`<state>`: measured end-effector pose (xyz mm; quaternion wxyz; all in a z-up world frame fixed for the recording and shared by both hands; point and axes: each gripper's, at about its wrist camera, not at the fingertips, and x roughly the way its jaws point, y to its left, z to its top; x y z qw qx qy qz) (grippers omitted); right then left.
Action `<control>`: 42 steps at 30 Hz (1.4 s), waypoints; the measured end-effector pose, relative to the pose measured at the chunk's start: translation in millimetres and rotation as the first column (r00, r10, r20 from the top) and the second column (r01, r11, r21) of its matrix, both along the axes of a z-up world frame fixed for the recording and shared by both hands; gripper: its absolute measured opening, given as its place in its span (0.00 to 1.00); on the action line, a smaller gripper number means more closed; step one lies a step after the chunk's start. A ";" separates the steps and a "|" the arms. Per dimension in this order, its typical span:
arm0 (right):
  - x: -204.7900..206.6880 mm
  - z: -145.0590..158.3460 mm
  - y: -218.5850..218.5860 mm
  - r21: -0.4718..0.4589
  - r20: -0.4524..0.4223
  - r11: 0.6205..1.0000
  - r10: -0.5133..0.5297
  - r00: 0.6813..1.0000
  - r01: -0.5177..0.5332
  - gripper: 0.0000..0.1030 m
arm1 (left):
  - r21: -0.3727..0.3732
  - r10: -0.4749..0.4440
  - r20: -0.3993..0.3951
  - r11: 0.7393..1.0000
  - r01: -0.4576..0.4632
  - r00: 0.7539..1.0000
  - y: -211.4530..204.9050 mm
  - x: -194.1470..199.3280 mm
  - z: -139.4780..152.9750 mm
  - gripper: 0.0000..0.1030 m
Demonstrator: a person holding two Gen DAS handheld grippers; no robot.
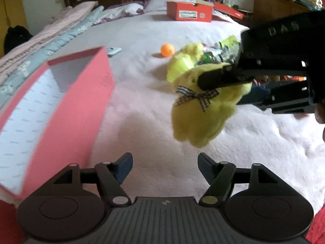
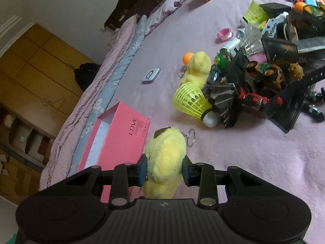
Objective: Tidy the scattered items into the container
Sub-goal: 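Lift the yellow plush bear with the right gripper and carry it over the pink box, then open the right gripper to drop the bear into the pink box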
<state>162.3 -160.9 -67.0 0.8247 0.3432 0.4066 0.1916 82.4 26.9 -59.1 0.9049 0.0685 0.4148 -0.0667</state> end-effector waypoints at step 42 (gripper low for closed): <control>83.7 71.9 138.2 -0.414 0.047 0.894 0.208 0.977 -0.171 0.36 | -0.071 0.478 -0.104 0.871 -0.486 0.872 180.8 73.5 7.7 0.89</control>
